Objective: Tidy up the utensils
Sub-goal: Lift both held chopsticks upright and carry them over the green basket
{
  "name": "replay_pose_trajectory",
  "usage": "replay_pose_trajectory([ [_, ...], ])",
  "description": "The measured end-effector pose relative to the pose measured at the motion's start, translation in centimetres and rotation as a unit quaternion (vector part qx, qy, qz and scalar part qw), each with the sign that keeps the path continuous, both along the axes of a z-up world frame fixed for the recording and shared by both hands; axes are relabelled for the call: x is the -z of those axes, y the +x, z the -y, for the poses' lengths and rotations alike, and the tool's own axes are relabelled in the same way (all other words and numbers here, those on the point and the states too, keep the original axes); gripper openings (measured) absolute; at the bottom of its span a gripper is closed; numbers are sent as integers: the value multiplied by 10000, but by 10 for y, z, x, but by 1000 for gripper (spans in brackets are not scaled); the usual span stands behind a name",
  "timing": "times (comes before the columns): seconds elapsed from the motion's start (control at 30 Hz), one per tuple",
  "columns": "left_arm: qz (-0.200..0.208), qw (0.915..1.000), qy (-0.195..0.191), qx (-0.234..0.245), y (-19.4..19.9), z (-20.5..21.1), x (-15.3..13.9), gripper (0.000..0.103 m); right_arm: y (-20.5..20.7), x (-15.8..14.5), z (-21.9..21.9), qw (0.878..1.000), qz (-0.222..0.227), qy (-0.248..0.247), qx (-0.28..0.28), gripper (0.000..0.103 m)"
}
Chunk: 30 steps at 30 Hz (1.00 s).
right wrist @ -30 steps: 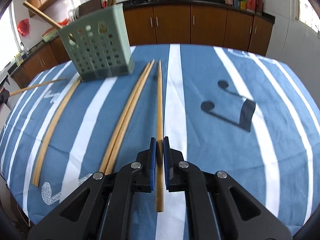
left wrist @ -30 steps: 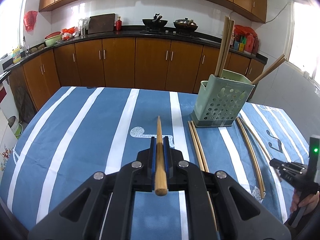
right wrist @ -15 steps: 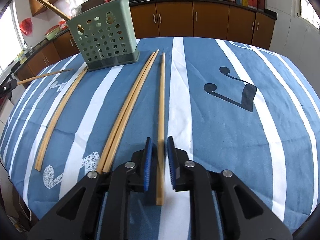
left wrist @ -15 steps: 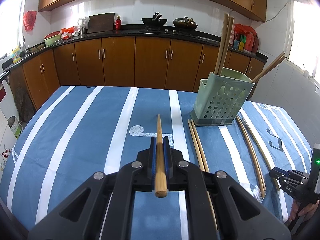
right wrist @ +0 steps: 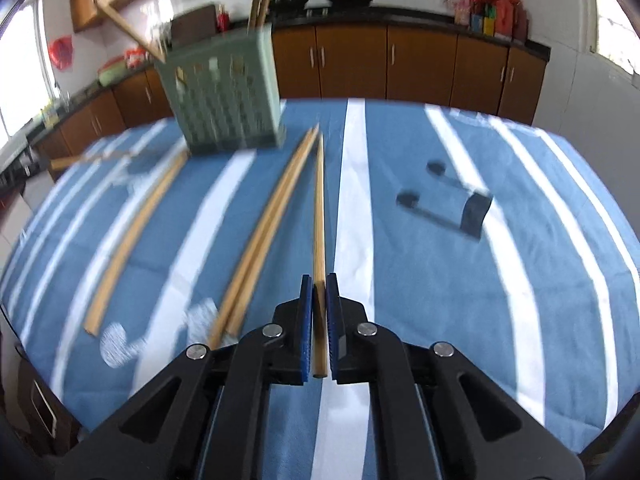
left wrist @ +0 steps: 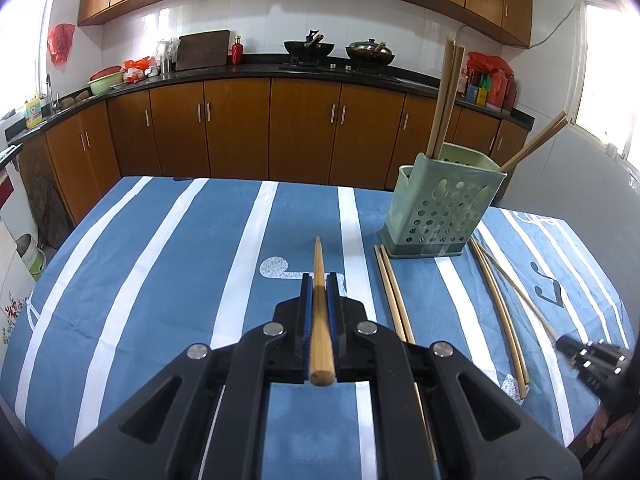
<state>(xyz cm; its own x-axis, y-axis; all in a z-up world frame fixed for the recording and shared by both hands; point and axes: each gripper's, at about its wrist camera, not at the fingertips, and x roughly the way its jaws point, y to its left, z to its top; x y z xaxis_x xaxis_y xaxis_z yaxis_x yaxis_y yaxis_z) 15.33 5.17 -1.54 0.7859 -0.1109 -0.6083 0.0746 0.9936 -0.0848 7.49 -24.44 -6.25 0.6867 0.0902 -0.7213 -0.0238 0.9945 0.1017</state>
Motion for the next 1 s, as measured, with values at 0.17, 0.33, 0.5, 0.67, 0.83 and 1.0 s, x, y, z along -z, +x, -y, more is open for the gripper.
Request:
replay_pose_trajectory([
  [0.17,103,9999,-4,6,-3,1,-6,8,-4,-33,9,9975,655,181,169,7],
  [0.33,285,9996,-28,21,-6,2,-15,8,-8,-64,17,9903,1300,338,352,7],
  [0.5,468,9989,-97,13,-10,2,-26,8,-7,-85,21,9834,1718,404,421,7],
  [0.67,627,9979,-119,49,-14,4,-36,8,-8,-95,21,9802,1898,392,402,7],
  [0.83,769,9968,-109,163,-16,6,-48,8,-5,-108,19,9759,2123,289,408,7],
  [1.0,994,9941,-108,431,-25,14,-70,8,-2,-131,18,9704,2367,307,371,7],
])
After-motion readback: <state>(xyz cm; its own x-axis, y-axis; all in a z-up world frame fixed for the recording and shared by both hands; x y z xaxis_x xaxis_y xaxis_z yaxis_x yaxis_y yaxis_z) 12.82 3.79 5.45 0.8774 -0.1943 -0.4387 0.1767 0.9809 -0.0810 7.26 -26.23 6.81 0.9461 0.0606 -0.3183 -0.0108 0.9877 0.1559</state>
